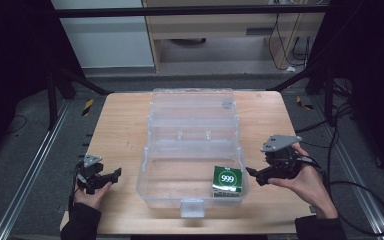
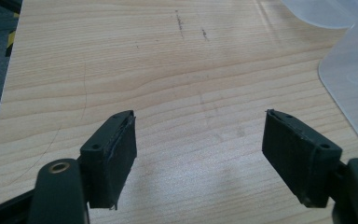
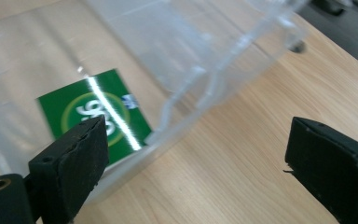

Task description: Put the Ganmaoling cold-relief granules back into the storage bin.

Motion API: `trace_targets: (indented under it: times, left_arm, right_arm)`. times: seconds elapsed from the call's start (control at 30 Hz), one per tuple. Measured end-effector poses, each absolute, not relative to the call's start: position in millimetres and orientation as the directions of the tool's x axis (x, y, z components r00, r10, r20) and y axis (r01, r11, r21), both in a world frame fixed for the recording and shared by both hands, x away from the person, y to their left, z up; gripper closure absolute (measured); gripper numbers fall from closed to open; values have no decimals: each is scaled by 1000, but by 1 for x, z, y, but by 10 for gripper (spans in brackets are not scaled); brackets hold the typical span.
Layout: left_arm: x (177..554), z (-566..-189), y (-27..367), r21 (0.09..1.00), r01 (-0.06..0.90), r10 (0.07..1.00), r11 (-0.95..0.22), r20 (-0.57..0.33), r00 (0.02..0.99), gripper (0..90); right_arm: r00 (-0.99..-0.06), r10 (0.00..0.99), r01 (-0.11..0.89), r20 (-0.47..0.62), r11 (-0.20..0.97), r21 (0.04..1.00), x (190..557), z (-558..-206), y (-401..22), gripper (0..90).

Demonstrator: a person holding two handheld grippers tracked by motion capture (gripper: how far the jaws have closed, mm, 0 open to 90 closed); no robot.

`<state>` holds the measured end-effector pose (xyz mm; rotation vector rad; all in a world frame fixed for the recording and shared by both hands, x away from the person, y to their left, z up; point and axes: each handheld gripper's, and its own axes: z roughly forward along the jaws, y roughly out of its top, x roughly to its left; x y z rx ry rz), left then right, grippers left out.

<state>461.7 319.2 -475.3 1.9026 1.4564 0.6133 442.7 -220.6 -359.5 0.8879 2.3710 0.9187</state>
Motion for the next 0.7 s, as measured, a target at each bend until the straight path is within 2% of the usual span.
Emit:
trace_targets:
  times: [0.07,0.1,0.13,0.17,0.27,0.37,0.7]
  left_arm:
    - [462,-475,319,738,654,962,-166,-25,273,264]
    - [462,-475,319,738,654,962,-167,-25,273,271]
    - [462,-475,318,737,654,961,-168,-25,274,271]
    - [462,-475,318,737,655,961,-168,-25,274,276]
    - [462,-475,319,737,655,961,-168,-26,276,281]
    - [462,-476,318,736,656,960,-170,-26,278,284]
    - [463,-477,320,735,656,962,-169,-21,272,252]
  right_arm:
    - [-669,727,424,-155,544,724,443,-362,-226,56]
    - [-617,777,451,-122,476,755,443,-367,-236,53]
    - [-617,777,451,-122,476,755,443,-367,-236,53]
    - [-569,817,468,-89,411,782,444,-373,-246,50]
    - [-527,846,476,-74,367,799,445,-380,-254,46]
    - [-433,899,484,-66,294,824,448,-394,-267,47]
    - [-327,944,474,-47,207,856,453,-422,-286,40]
